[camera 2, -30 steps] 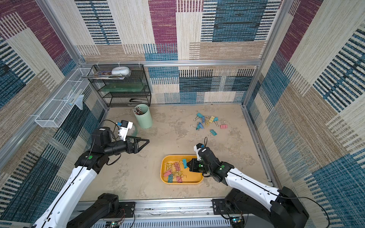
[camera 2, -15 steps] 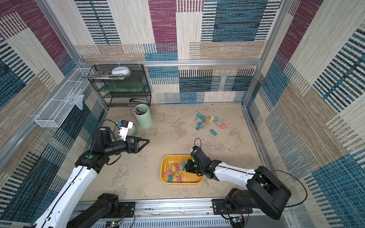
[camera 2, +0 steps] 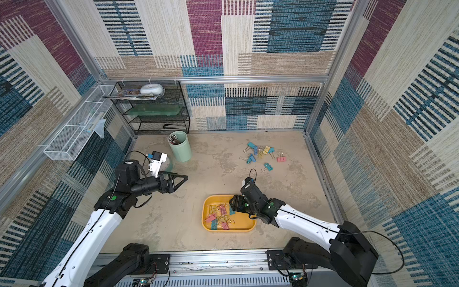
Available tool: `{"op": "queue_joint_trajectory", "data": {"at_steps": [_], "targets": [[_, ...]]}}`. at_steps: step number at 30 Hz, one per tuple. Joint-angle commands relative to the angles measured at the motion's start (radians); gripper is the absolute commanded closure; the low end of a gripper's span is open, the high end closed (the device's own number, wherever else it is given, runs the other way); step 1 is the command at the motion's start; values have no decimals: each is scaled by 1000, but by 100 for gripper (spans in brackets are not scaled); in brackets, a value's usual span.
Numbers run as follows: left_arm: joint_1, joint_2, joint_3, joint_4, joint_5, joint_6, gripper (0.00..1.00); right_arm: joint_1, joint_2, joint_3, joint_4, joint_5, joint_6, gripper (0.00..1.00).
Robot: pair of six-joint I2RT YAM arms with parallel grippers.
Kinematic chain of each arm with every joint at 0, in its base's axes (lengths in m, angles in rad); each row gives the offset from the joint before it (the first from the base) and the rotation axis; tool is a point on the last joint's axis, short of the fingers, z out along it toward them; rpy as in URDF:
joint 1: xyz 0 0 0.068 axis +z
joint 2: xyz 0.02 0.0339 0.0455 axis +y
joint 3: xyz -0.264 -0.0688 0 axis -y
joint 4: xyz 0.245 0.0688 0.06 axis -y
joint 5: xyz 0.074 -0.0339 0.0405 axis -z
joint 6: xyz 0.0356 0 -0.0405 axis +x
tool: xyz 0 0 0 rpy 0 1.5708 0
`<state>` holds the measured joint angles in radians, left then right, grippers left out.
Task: Put the binder clips in the storage box
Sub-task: Place the binder clip in the storage box, then pick up the binder clip at the center of the board.
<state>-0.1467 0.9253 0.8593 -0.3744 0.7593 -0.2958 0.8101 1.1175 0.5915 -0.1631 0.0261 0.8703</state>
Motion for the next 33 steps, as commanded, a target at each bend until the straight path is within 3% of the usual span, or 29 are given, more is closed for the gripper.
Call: {"op": "queue_joint_trajectory", "data": {"at_steps": [1, 6, 12, 16, 23, 27, 29, 33], "targets": [[1, -1, 1, 10, 11, 12, 1, -2, -47, 56, -91, 143, -58, 31], [0, -5, 1, 9, 13, 15, 0, -77, -63, 174, -59, 302, -229, 24], [-2, -5, -7, 36, 37, 1, 0, -350, 174, 382, -60, 133, -430, 24], [-8, -2, -13, 57, 61, -13, 1, -437, 396, 549, -119, 69, -537, 24], [-30, -16, -23, 105, 112, -25, 0, -492, 699, 771, -139, 37, -545, 26], [-47, -24, -30, 106, 88, -22, 1, -497, 823, 918, -242, 100, -521, 40], [-48, -25, -30, 105, 86, -21, 1, -502, 823, 913, -245, 145, -505, 43], [-49, -28, -30, 106, 83, -23, 0, -528, 745, 788, -191, 181, -511, 41]]}}
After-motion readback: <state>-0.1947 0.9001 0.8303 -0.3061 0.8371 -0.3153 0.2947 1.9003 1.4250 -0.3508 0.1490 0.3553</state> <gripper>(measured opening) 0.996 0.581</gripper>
